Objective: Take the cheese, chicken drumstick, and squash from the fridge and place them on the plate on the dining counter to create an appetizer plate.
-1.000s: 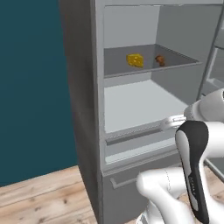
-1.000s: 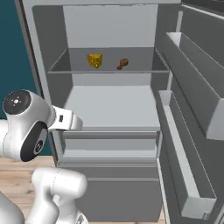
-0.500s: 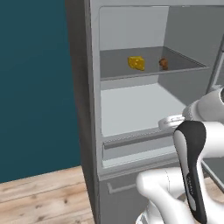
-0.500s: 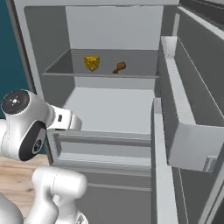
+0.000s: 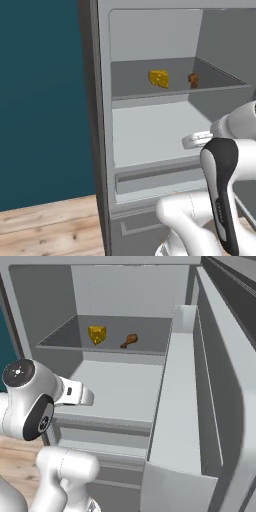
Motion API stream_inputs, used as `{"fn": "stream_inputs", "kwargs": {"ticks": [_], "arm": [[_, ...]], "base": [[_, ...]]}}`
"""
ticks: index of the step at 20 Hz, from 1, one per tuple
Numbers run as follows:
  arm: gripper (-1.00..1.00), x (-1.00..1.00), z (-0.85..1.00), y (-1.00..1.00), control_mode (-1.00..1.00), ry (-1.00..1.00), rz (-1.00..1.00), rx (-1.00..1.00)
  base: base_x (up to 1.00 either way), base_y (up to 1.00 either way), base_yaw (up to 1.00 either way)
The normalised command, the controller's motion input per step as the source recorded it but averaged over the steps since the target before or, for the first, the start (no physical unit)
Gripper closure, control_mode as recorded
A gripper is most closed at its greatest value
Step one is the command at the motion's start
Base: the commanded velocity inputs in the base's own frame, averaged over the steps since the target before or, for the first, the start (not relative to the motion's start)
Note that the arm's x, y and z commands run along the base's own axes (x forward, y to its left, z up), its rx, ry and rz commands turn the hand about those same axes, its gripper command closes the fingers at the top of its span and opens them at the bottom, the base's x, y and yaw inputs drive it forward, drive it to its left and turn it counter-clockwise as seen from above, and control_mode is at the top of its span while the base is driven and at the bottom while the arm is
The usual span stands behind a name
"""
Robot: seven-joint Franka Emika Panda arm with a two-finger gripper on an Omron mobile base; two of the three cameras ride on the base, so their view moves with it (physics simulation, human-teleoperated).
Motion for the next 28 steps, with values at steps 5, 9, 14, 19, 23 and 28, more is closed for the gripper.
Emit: {"fn": "stream_inputs", "kwargs": {"ticks": [5,9,14,19,23,28], "arm": [[-1.00,0.00,0.00,0.00,1.00,0.00,0.00,0.00],[-1.00,0.00,0.00,0.00,1.00,0.00,0.00,0.00],[-1.00,0.04,0.00,0.01,-1.00,0.00,0.00,0.00],[-1.00,0.23,0.09,0.01,-1.00,0.00,-0.01,0.00],[-1.00,0.01,0.41,-0.19,-1.00,-0.02,-0.06,0.03],[-1.00,0.05,0.45,-0.18,-1.00,-0.03,-0.08,0.02]], "base": [[0.38,0.00,0.05],[0.16,0.00,0.00],[0.09,0.01,0.00],[0.00,0.00,0.00],[0.00,0.00,0.00],[0.00,0.00,0.00]]}}
